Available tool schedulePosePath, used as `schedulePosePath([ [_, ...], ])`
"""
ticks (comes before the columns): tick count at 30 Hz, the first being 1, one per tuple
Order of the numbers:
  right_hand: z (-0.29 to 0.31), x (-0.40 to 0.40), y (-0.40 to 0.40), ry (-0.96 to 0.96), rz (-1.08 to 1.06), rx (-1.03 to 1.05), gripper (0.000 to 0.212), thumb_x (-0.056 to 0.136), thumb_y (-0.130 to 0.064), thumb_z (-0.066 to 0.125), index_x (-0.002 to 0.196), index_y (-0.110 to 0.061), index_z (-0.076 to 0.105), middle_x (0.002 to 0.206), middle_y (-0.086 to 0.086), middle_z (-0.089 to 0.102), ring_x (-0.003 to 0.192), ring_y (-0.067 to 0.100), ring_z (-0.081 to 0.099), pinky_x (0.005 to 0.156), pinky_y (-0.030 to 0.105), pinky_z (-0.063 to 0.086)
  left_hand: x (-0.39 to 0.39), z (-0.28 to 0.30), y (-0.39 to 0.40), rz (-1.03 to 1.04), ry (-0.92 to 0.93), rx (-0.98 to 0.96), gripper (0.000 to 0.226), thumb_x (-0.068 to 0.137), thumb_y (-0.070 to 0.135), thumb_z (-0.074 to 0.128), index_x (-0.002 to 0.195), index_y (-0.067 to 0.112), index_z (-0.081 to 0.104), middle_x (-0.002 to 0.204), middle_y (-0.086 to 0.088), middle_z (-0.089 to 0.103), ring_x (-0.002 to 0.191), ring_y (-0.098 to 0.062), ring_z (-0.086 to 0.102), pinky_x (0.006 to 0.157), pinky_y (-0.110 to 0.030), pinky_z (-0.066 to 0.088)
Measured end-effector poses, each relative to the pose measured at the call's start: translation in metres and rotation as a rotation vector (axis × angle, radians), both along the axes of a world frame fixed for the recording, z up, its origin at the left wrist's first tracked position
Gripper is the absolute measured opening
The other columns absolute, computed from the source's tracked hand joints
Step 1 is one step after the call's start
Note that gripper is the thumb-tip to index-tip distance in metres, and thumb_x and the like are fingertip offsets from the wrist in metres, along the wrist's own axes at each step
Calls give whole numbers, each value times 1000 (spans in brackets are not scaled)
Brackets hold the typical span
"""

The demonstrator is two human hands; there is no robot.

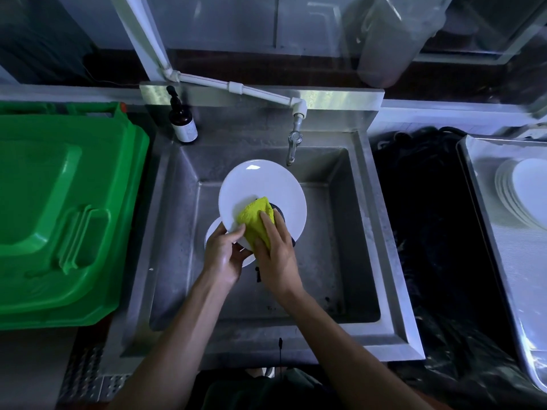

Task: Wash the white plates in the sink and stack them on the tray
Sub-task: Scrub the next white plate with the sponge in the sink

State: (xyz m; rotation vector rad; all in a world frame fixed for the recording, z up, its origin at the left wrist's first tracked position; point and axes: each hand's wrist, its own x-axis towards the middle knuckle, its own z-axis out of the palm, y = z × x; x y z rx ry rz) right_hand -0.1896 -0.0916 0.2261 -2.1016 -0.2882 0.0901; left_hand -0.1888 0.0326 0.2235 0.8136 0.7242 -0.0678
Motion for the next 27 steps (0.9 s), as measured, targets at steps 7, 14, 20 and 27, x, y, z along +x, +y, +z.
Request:
schedulePosePath([
  [7,-5,12,-29,-62,1,-142,52,98,-8,49,150,-13,42,160,12,29,145,29,29,119,37,28,-6,4,7,-25,-8,85,38,85,-9,57,118,8,68,112,-15,72,96,-33,70,81,-46,60],
  [14,-1,48,-48,-77,-5,-229,53,94,-8,51,146,-15,47,159,12,32,142,32,32,117,42,28,-9,3,14,-165,-1,134,40,73,-11,55,108,6,65,103,-13,70,89,-32,67,77,-44,59],
  [20,13,74,-49,-156,26,-257,51,94,-3,55,144,-13,50,158,13,34,143,35,32,116,48,29,-11,1,15,-336,-11,143,41,59,-1,61,89,22,77,97,-11,74,80,-31,68,71,-42,57],
  [27,25,80,-31,-229,228,-218,47,96,-5,56,142,-10,53,156,15,36,142,33,35,119,37,26,-9,-2,2,-420,-20,139,46,62,-1,61,98,22,78,105,-11,75,88,-25,72,79,-48,58],
])
